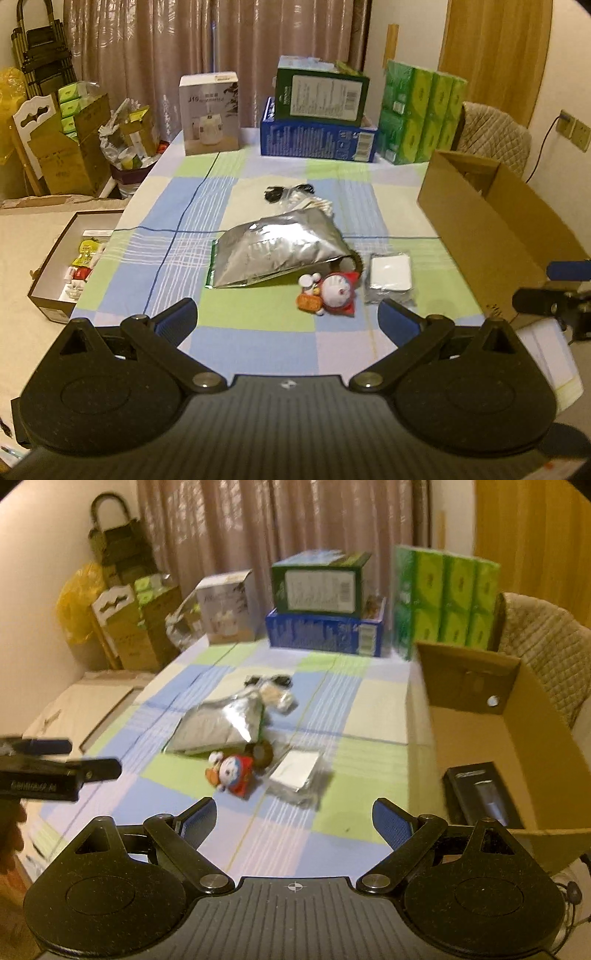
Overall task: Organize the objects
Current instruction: 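Withdraw both tools from the cardboard box back over the table, then grasp the clear tissue tray with the right tool while the left tool grasps the red Doraemon figure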
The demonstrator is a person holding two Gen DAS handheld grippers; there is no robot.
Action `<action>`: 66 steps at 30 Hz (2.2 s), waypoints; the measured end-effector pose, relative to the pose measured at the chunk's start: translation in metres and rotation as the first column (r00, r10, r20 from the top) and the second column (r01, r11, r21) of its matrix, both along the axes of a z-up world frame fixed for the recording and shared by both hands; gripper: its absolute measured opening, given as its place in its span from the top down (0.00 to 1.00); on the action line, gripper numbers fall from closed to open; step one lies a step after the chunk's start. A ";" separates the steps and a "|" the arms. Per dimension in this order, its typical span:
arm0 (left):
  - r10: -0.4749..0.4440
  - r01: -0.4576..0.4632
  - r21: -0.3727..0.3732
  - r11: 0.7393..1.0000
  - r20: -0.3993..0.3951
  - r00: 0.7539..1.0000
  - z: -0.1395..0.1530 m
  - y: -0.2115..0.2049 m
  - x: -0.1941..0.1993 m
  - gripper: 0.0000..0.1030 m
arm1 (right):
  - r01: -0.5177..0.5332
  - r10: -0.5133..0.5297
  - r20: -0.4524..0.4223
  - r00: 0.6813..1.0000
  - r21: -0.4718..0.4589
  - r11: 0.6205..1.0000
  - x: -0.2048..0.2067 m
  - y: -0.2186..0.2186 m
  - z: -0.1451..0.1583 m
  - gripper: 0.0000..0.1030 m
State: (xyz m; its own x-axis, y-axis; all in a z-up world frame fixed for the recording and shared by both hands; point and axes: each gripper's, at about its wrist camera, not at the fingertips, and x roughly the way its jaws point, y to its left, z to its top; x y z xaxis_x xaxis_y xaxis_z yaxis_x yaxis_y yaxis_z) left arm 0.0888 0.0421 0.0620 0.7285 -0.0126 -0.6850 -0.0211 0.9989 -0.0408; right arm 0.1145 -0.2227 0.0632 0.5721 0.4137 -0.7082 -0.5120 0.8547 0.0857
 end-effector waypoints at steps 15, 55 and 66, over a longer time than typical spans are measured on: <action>-0.004 0.002 -0.045 0.999 -0.047 0.999 -0.056 0.011 0.041 0.01 | 0.011 -0.016 -0.115 0.993 -0.041 0.999 0.059 0.034 -0.060 0.14; -0.093 0.083 -0.087 0.993 -0.123 0.988 -0.108 0.002 0.090 0.01 | 0.003 -0.018 -0.279 0.960 -0.056 0.998 0.131 0.049 -0.122 0.45; -0.140 0.131 -0.106 0.986 -0.083 0.987 -0.118 -0.015 0.119 0.03 | -0.018 -0.004 -0.275 0.961 -0.078 0.997 0.124 0.029 -0.123 0.45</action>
